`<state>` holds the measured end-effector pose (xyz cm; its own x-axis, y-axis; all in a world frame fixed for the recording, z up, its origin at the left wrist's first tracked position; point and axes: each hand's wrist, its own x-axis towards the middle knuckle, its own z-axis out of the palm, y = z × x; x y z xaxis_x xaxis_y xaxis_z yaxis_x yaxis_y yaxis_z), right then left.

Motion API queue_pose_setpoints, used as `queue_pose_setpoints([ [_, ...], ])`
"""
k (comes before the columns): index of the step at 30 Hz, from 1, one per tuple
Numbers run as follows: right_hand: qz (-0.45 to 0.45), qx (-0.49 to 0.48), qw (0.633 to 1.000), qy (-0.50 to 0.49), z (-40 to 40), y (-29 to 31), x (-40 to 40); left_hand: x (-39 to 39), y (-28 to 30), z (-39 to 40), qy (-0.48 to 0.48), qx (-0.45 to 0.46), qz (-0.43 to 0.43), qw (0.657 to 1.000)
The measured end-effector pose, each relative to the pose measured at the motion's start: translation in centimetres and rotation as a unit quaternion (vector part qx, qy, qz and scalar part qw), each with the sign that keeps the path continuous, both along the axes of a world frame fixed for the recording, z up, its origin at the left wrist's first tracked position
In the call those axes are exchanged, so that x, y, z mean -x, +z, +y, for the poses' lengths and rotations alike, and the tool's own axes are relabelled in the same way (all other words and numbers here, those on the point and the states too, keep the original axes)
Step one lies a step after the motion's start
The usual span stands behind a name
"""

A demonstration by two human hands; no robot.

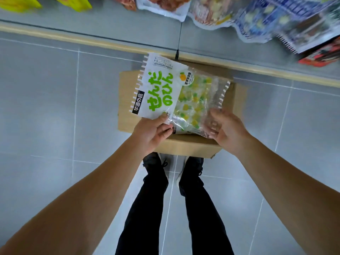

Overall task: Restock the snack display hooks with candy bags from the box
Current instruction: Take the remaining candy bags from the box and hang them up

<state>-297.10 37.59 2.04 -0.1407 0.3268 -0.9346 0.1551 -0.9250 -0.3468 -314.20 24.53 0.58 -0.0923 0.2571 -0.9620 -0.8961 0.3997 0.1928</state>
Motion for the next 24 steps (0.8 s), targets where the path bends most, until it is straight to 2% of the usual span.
queue_pose_setpoints([
  [3,0.038,-0.013,0.999,-0.023,-0.7,7.1,0.6,1.5,7.3,0.1,-0.048,-0.051,0.017,0.997],
  [9,-0.001,-0.036,0.999,0.025,-2.3,19.0,0.4,4.1,19.5,-1.4,-0.145,-0.137,0.065,0.978],
  [11,-0.055,-0.123,0.987,0.091,-2.3,22.8,0.0,4.9,23.7,-1.8,-0.181,-0.168,0.095,0.964],
  [14,-0.165,-0.247,0.939,0.173,-1.8,26.6,-0.2,5.8,27.9,-1.5,-0.240,-0.184,0.136,0.943],
  [17,-0.093,-0.268,0.930,0.235,-1.6,31.5,-0.3,6.1,32.5,-0.6,-0.293,-0.207,0.163,0.919],
  [19,-0.044,-0.272,0.930,0.243,-1.9,34.1,-0.9,5.5,35.2,0.2,-0.309,-0.210,0.178,0.910],
  [24,-0.005,-0.278,0.952,0.127,-4.7,38.9,-5.0,1.3,40.2,1.4,-0.325,-0.226,0.218,0.892],
])
